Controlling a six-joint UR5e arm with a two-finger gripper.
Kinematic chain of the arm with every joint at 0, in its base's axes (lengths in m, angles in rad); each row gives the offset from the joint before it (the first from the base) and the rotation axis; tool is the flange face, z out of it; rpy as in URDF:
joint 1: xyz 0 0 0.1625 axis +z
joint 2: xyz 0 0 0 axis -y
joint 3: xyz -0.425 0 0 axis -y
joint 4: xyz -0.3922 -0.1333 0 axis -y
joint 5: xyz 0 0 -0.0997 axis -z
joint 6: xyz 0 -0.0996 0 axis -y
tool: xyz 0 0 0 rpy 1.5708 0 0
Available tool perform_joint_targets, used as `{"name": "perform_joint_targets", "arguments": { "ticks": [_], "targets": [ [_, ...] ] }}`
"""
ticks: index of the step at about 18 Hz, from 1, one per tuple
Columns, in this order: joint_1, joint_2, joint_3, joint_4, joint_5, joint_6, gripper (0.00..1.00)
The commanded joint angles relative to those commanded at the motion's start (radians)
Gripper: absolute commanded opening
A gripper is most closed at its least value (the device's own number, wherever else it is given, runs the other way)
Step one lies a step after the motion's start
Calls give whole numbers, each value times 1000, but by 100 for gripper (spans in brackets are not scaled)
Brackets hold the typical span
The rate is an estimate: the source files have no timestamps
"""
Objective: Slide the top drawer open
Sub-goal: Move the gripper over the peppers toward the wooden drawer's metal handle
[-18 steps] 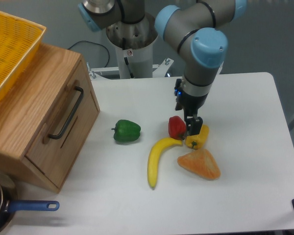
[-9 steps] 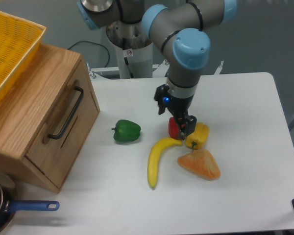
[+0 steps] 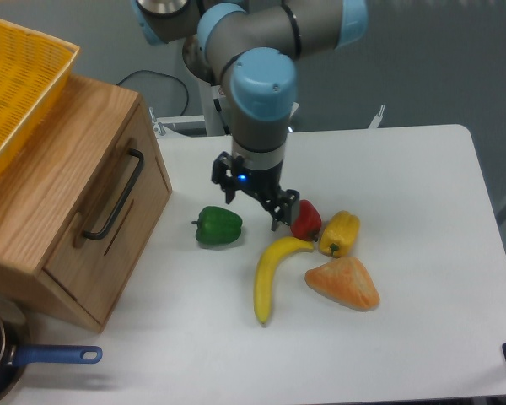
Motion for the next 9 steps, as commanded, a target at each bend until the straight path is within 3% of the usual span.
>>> {"name": "perform_joint_targets", "arguments": {
  "ticks": [9],
  "targets": [
    [-61,25,6,-2,-38,-166,100]
  ]
}}
